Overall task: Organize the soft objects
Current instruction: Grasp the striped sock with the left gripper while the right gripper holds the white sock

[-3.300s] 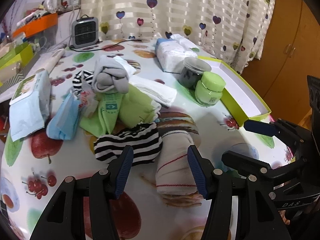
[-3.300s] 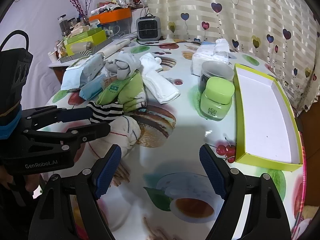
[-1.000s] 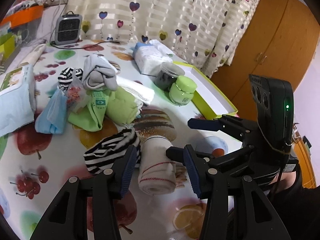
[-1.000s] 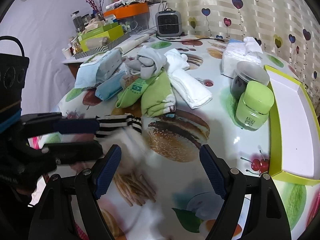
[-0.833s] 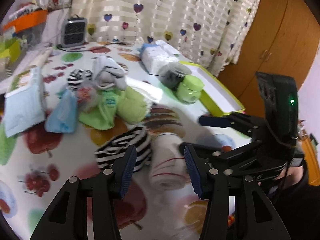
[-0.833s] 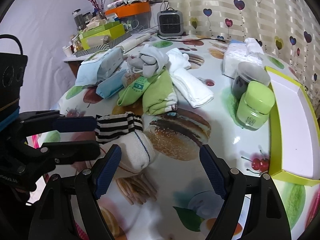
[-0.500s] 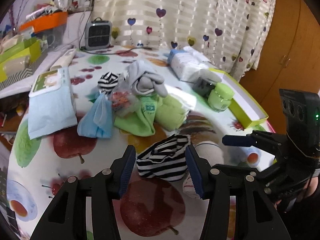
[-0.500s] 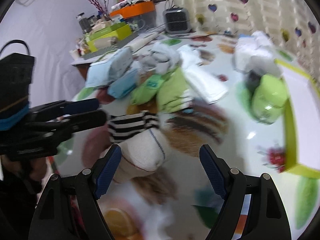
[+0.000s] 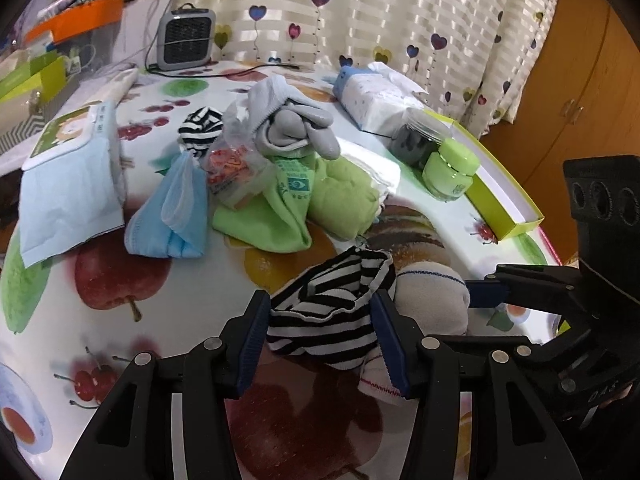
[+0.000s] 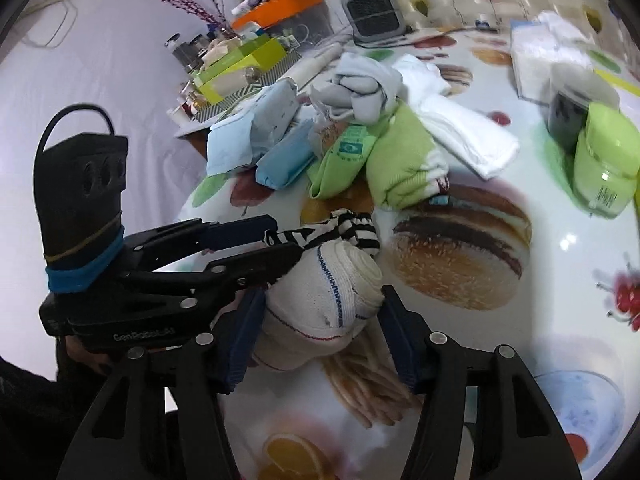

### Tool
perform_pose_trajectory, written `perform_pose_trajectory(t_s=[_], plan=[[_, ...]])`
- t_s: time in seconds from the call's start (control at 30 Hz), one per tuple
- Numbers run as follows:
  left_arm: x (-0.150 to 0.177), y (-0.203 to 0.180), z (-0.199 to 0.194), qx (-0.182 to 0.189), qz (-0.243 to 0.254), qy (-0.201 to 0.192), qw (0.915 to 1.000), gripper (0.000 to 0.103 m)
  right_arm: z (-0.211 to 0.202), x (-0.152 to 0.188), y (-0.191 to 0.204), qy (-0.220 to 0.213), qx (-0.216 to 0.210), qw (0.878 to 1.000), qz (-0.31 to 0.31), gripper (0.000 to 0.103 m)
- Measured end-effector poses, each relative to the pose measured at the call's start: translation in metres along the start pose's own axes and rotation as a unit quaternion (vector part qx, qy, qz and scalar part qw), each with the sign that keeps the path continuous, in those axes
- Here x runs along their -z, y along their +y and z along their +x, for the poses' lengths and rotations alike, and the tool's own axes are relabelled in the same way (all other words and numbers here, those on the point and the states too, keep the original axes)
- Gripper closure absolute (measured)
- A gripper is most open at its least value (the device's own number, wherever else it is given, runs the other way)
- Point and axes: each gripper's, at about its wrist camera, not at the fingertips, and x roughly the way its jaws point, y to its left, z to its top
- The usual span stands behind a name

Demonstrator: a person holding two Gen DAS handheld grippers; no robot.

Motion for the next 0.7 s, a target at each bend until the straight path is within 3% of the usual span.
perform_pose_trajectory(t_s=[0.17, 0.3, 0.37, 0.43, 0.7], plan=[[0.000, -0.015, 0.010, 0.006, 0.020, 0.013, 0.9997, 0.052, -0.013, 0.003, -0.003, -0.014, 0.026, 0.999, -0.016, 0.048], [0.003, -0.028, 0.018, -0.002, 0.041, 0.019, 0.9990, 0.058, -0.028, 0.005, -0.010, -0.029, 0.049, 0.998, -0.016, 0.051], [0.003, -0.035, 0.021, -0.015, 0.056, 0.017, 0.9982, 0.066, -0.034, 0.007, -0.015, -0.035, 0.057, 0.998, -0.012, 0.052], [0.002, -0.039, 0.024, -0.025, 0.064, 0.017, 0.9975, 0.086, -0.038, 0.008, -0.019, -0.041, 0.062, 0.997, -0.007, 0.052], [-0.002, -0.050, 0.015, -0.023, 0.070, -0.004, 0.9973, 0.090, -0.056, 0.009, -0.025, -0.065, 0.072, 0.995, 0.000, 0.052]])
